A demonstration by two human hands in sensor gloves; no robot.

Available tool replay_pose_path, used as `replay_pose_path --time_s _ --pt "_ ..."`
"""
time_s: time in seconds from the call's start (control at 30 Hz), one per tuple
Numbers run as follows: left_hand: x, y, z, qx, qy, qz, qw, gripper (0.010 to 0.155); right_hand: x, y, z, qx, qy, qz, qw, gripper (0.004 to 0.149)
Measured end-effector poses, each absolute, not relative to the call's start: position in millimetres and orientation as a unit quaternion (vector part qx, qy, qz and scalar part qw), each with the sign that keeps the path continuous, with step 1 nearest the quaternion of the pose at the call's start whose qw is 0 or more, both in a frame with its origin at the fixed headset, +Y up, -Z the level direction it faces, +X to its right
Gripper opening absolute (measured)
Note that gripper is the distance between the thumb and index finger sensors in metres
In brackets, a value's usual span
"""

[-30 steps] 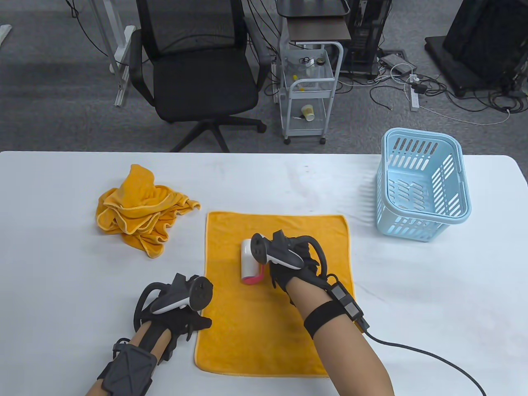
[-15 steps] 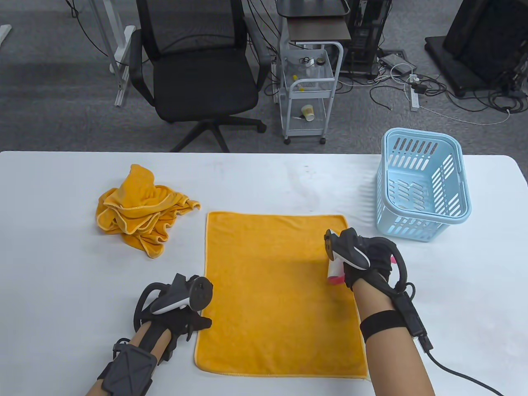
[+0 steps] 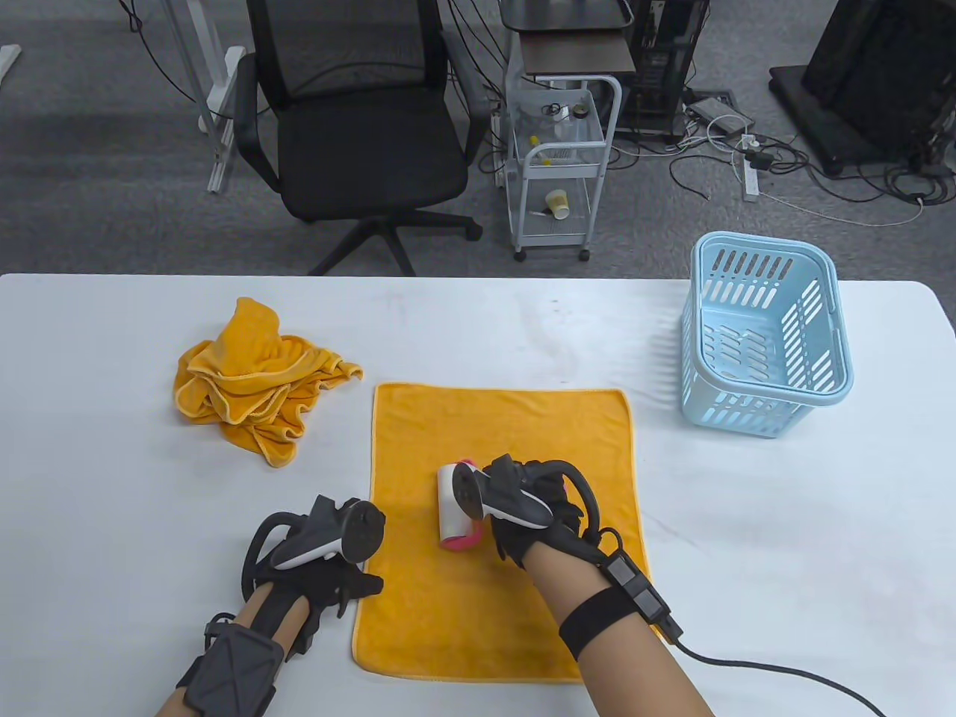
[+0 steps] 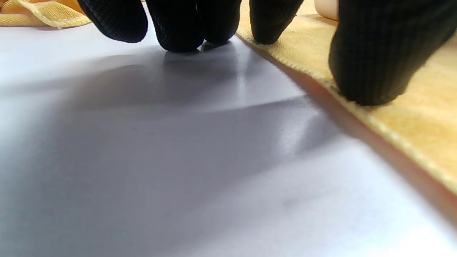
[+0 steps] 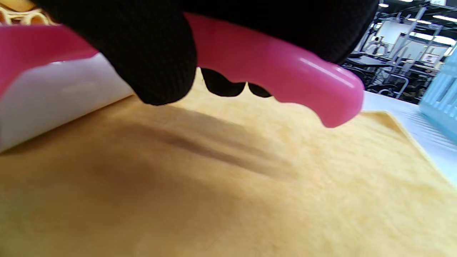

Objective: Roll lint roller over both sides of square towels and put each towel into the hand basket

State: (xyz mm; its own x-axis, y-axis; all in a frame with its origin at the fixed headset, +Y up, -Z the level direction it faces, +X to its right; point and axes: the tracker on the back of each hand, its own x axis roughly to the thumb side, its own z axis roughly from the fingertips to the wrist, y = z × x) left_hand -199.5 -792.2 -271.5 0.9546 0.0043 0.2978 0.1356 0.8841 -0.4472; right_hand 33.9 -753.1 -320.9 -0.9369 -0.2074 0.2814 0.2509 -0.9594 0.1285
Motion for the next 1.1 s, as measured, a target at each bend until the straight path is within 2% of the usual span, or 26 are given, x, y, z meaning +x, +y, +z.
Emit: replay_pose_path --time_s 0.1,0.33,0.5,0.63,0.77,0.93,1.03,1.1 --pt "-199.4 -792.1 -271.6 -0.238 -0.147 -0.036 0.959 0.085 65.8 -752.9 -323.6 -0.097 -0.092 -0.981 0.139 0.057" --pt "-199.3 -792.2 -271.8 -0.238 -0.146 -0.035 0.959 0.085 174.0 -742.7 -324.5 0.028 -0.111 -0.967 0.229 0.056" --pt "-199.4 -792.0 -271.8 -0.239 -0.147 -0.036 0.959 0.085 212.8 -741.2 -320.3 0.077 -0.124 -0.967 0.21 0.055" --pt "-199.5 -792.0 -271.8 -0.239 -0.147 -0.035 0.959 0.085 187.8 -734.1 -317.7 0.034 -0.098 -0.978 0.182 0.056" --pt "-199.7 -792.1 -271.9 -0.239 -0.147 -0.034 0.959 0.085 110.3 -730.9 -306.5 -0.081 -0.08 -0.988 0.101 0.057" --pt "-199.9 -792.2 -271.8 -0.239 -0.147 -0.032 0.959 0.085 43.8 -744.2 -290.2 -0.17 -0.076 -0.978 0.091 0.059" --pt "-200.1 -792.3 -271.8 -0.239 -0.147 -0.03 0.959 0.085 36.8 -756.1 -288.1 -0.176 -0.081 -0.974 0.115 0.06" --pt "-200.2 -792.4 -271.9 -0.239 -0.147 -0.03 0.959 0.085 49.0 -756.7 -290.4 -0.159 -0.085 -0.978 0.104 0.059"
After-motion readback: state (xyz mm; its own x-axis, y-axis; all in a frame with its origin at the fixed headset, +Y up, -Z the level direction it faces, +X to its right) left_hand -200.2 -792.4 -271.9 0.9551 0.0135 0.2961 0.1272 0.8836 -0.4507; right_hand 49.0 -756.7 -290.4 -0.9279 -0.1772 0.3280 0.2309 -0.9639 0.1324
